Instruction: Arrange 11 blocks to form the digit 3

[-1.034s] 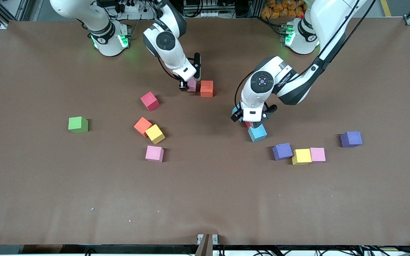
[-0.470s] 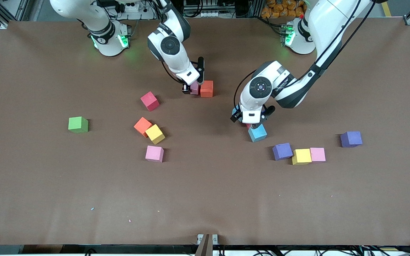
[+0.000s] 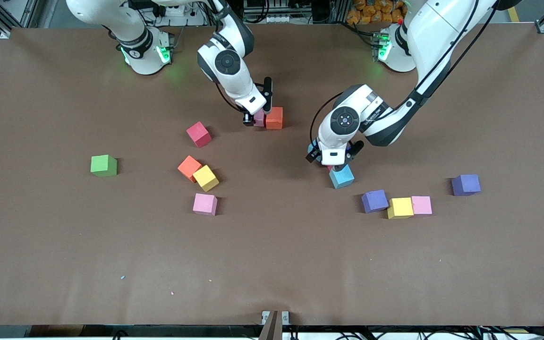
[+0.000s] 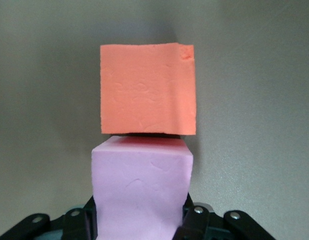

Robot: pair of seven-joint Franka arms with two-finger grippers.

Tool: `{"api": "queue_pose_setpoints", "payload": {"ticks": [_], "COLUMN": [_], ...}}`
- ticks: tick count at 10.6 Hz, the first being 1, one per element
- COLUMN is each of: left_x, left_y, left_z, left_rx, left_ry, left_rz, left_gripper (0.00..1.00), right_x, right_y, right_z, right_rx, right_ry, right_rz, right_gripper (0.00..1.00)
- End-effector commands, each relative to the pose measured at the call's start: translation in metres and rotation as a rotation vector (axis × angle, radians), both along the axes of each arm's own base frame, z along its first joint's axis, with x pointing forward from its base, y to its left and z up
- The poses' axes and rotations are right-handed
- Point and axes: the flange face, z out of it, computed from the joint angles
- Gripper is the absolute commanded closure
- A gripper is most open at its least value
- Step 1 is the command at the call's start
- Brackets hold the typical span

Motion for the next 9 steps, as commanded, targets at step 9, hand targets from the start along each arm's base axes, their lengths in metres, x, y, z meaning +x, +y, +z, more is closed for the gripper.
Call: {"api": "queue_pose_setpoints", "payload": {"ticks": [9], "left_x": [-0.007], "left_y": [-0.003], "left_z": [-0.023], "left_rx": [0.003], "left_ry": [0.0], "left_rz": [0.006], "left_gripper": [0.02], "right_x": [0.002], "right_y": [0.018], "right_z": [-0.008], "right_rx": [0.0], "right_ry": [0.001], "right_rz": [0.0], "right_gripper": [1.0]}}
